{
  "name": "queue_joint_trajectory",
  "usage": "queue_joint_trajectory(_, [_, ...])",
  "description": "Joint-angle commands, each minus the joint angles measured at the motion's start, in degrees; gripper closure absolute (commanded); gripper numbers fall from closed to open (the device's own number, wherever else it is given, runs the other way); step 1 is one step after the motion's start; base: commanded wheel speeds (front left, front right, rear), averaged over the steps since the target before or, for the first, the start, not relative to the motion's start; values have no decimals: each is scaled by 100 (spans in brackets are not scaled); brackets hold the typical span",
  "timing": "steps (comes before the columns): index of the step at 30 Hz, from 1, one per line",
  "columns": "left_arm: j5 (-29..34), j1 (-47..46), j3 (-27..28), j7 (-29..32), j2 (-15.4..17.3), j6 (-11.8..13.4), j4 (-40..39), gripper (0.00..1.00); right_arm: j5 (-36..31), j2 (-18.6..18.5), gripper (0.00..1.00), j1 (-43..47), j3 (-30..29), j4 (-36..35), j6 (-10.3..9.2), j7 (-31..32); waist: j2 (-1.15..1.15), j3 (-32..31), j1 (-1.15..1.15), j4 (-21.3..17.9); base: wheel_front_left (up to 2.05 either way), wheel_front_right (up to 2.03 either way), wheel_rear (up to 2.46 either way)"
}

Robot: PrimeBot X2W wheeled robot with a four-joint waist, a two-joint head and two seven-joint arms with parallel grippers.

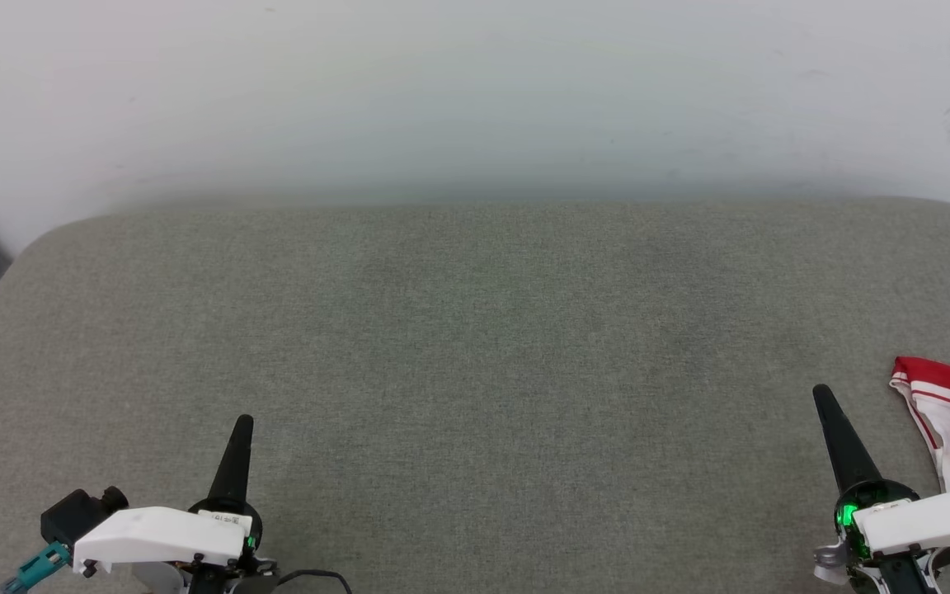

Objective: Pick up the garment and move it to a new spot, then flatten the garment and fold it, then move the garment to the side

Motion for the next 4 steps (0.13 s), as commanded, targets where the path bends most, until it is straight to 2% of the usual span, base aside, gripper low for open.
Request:
queue_joint_trajectory(1, [-143, -143, 29, 36, 3, -31, -14, 100, 162, -33, 100, -146, -15, 19, -1, 15, 0, 2, 0, -5, 0, 0, 0])
queue_joint_trajectory(4, [-306, -157, 48, 76, -4, -36, -4, 100, 326, -31, 100, -187, -21, 77, -1, 19, 0, 5, 0, -15, 0, 0, 0])
